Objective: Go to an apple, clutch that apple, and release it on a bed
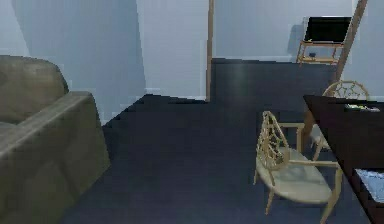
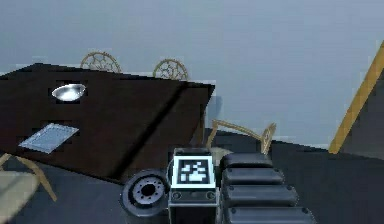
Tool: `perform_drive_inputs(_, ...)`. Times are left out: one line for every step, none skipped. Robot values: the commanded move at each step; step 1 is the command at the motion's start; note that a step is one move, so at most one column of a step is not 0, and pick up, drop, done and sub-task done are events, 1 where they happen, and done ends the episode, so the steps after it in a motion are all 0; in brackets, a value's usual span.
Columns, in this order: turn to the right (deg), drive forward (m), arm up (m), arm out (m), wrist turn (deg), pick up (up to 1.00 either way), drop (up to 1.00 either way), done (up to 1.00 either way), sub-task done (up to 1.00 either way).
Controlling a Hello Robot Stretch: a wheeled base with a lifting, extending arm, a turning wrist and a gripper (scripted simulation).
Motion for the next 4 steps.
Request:
perform_drive_inputs(0.0, 1.0, 0.0, 0.0, 0.0, 0.0, 0.0, 0.0, 0.0)
perform_drive_inputs(0.0, 1.0, 0.0, 0.0, 0.0, 0.0, 0.0, 0.0, 0.0)
perform_drive_inputs(33.0, 0.0, 0.0, 0.0, 0.0, 0.0, 0.0, 0.0, 0.0)
perform_drive_inputs(0.0, 1.0, 0.0, 0.0, 0.0, 0.0, 0.0, 0.0, 0.0)
